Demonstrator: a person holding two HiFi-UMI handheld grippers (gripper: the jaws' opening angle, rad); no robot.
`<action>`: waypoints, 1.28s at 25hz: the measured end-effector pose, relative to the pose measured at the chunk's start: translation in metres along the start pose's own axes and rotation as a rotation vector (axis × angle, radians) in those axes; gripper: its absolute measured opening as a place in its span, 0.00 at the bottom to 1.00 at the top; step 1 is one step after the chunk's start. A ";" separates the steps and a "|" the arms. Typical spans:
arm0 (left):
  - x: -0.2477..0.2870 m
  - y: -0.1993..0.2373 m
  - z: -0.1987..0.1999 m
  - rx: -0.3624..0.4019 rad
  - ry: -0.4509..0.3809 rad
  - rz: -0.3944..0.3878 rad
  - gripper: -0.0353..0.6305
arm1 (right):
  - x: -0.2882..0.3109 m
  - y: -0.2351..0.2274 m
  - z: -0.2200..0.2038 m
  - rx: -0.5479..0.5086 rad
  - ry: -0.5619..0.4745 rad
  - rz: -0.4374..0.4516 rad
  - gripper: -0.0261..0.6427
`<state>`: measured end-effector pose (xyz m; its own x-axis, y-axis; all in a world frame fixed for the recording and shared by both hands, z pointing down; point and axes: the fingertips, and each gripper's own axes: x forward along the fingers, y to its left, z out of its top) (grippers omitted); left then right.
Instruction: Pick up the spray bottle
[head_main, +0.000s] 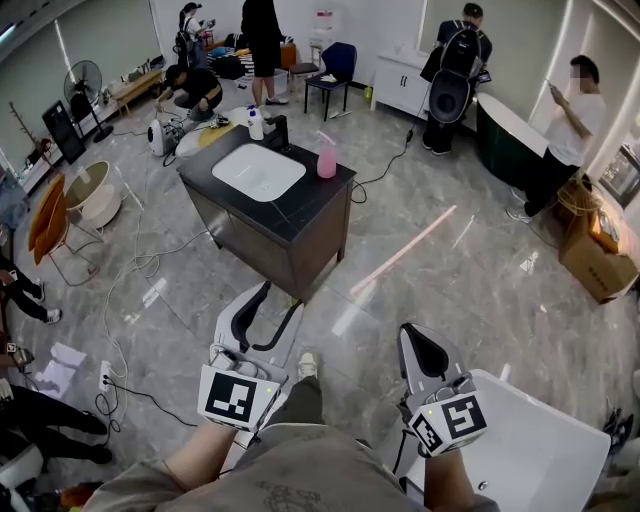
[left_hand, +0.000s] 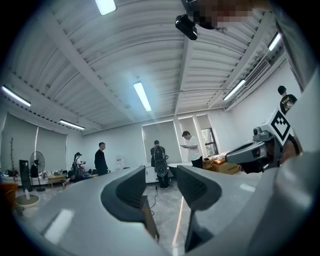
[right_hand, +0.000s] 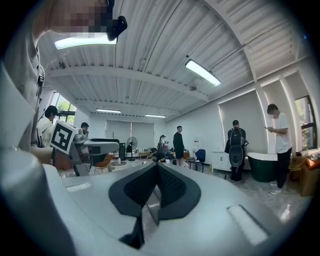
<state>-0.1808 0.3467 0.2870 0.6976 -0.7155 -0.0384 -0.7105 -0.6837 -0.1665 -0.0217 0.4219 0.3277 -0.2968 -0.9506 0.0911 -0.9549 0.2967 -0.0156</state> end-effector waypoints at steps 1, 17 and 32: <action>0.006 0.004 -0.003 0.000 0.004 0.000 0.33 | 0.006 -0.001 0.000 -0.007 0.004 0.002 0.08; 0.149 0.090 -0.039 -0.029 0.030 -0.086 0.33 | 0.164 -0.069 0.008 -0.005 0.078 -0.002 0.08; 0.286 0.178 -0.070 -0.024 0.048 -0.130 0.33 | 0.297 -0.141 0.016 0.009 0.098 -0.058 0.08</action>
<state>-0.1147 0.0105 0.3156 0.7788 -0.6266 0.0293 -0.6171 -0.7737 -0.1437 0.0244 0.0968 0.3413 -0.2393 -0.9524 0.1889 -0.9705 0.2405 -0.0167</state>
